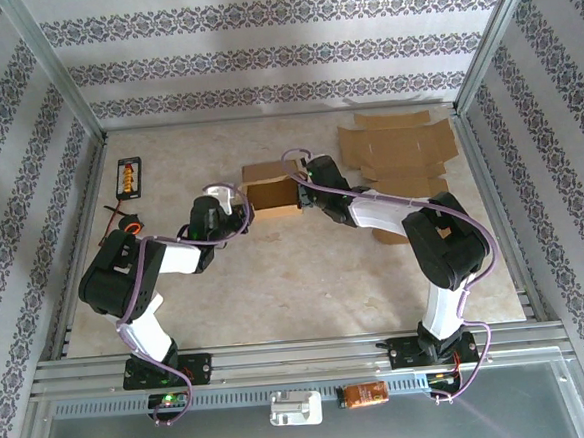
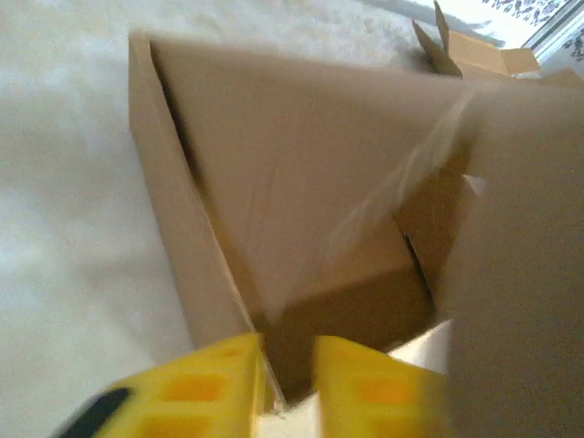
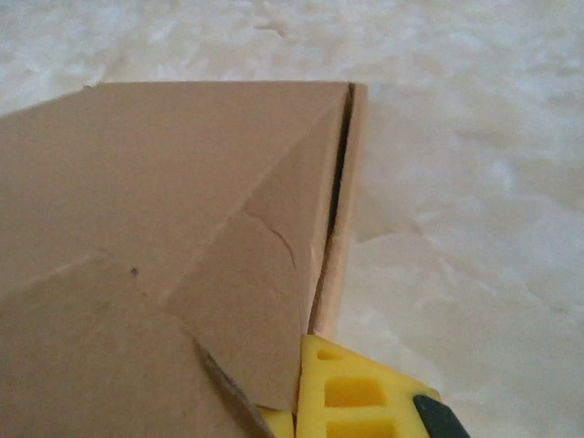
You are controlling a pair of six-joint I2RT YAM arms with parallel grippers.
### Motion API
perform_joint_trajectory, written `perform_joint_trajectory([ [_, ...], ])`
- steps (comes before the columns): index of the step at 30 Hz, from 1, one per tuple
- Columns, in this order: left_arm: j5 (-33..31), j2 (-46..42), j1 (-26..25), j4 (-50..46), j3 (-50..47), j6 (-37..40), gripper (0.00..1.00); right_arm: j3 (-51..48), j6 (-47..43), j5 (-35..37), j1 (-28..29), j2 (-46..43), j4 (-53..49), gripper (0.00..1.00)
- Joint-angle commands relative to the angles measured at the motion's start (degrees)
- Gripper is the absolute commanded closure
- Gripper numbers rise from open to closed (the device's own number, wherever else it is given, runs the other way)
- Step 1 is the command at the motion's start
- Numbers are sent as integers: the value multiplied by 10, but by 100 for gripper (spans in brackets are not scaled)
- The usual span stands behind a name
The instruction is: Fold the paper box
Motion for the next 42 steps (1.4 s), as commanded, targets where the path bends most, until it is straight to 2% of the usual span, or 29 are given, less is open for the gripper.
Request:
perform_joint_trajectory([
  [1,20,0,-18,49,-32,-8,58,-28,18,7,13,11,-56,97],
  [6,20,-36,-31,96,-75,-19,48,-34,19,2,19,-1,-42,93],
  [9,-5,-76,-38,106,-109,-26,45,-35,20,0,22,-12,-39,85],
  [11,-32,-113,-40,78,-126,-32,44,-42,26,-3,23,-24,-37,80],
  [17,-108,-301,-43,-104,-133,-59,44,-89,46,-24,22,-97,-20,54],
  [21,-162,-424,-44,-311,-77,-87,49,-132,56,-55,20,-194,-39,45],
  [23,-183,-456,-43,-418,-28,-109,52,-154,65,-68,15,-256,-61,41],
  [24,-193,-459,-41,-481,6,-125,53,-163,72,-74,12,-292,-75,36],
  [26,-173,-425,-15,-597,81,-155,53,-168,94,-76,3,-342,-102,24],
  [27,-119,-395,20,-637,114,-172,54,-147,121,-88,-12,-351,-139,18],
  [29,5,-339,86,-639,141,-207,55,-75,129,-208,-65,-315,-206,22],
  [30,45,-312,105,-622,145,-217,55,-25,121,-257,-82,-282,-246,24],
  [34,109,-213,118,-605,197,-211,54,152,69,-295,-108,-138,-385,29],
  [36,159,-164,118,-559,214,-228,50,238,48,-316,-112,-56,-440,32],
  [42,145,-77,116,-489,239,-240,41,384,19,-309,-97,99,-514,36],
])
